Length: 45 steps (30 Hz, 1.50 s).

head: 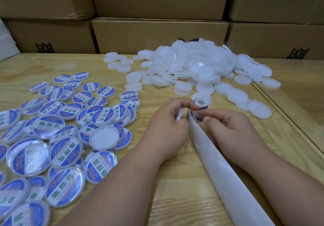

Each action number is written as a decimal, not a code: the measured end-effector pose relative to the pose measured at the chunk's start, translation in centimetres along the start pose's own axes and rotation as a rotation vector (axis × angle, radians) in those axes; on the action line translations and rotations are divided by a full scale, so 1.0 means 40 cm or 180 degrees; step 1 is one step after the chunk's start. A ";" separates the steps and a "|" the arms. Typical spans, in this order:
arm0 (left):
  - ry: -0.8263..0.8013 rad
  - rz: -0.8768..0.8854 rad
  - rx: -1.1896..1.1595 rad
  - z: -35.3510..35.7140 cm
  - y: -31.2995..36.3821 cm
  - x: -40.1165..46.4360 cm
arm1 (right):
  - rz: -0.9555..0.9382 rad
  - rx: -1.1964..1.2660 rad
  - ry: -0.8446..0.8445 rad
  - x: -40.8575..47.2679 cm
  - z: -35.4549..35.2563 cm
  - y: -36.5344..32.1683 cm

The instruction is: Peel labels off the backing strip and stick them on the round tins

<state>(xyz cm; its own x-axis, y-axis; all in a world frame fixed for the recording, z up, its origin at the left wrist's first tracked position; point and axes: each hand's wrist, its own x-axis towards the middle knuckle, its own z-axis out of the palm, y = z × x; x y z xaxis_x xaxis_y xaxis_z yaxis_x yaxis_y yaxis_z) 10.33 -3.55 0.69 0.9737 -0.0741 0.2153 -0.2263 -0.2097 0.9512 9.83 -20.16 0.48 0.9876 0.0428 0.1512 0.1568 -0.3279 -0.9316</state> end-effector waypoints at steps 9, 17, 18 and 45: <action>-0.0045 -0.0024 0.0057 0.004 -0.005 0.001 | -0.0165 -0.0162 -0.0002 0.000 -0.001 -0.008; -0.0107 -0.0092 0.0141 0.004 -0.005 0.002 | -0.0038 0.0009 -0.0100 0.006 -0.006 -0.006; -0.0097 -0.0095 0.0149 0.004 -0.005 0.003 | -0.0041 -0.0044 -0.0094 0.007 -0.008 -0.002; -0.0130 -0.0039 -0.0150 0.002 -0.004 0.000 | -0.0262 0.0126 -0.0459 0.001 -0.010 -0.002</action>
<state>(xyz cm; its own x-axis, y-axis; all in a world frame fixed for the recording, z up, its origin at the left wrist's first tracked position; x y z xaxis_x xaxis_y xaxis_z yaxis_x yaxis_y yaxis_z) 10.37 -3.60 0.53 0.9743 -0.1118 0.1953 -0.2120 -0.1647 0.9633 9.87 -20.51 0.70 0.9621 0.2037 0.1812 0.2347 -0.2803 -0.9308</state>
